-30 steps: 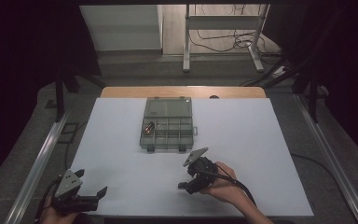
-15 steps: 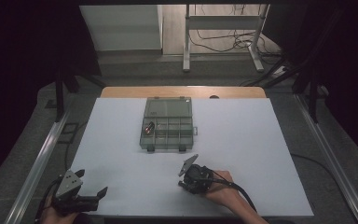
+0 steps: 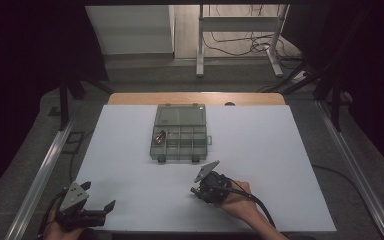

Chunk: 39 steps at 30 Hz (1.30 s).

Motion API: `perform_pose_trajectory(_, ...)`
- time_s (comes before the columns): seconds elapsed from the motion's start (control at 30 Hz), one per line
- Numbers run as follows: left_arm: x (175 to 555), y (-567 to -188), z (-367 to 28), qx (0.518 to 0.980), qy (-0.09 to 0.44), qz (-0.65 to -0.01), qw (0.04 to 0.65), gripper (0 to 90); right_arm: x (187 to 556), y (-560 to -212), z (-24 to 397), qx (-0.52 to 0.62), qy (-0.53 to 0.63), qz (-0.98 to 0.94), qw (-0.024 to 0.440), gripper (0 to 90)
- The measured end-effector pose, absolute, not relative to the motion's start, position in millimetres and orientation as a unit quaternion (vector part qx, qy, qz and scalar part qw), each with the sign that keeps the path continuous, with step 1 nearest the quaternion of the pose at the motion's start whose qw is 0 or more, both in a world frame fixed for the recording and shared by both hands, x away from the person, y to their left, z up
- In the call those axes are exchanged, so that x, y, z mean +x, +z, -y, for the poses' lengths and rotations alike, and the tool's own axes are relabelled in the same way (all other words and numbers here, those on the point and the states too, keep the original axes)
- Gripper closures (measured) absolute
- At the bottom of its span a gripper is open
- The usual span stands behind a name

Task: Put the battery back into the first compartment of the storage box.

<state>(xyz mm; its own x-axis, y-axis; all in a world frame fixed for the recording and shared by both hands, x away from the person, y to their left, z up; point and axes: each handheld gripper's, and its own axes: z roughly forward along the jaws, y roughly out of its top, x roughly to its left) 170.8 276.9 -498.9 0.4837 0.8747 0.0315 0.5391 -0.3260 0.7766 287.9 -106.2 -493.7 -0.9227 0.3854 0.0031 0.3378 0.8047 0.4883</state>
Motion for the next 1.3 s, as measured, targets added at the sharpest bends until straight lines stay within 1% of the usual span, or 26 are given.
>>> perform_pose_trajectory(0.3,170.9,-498.9,-277.2,0.78,0.23,-0.454,0.364,1.3,293.5,-485.8,111.1,0.205,0.273,-0.939,0.048,76.9)
perform_pose_trajectory(0.4,170.9,-498.9,-277.7,0.779,0.229,-0.455,0.366,1.2,295.1,-483.0,111.8,0.203,0.282,-0.936,0.057,76.9)
perform_pose_trajectory(1.3,170.9,-499.0,-277.3,0.781,0.229,-0.451,0.367,1.7,321.7,-469.2,105.3,0.235,0.33,-0.912,0.058,76.9)
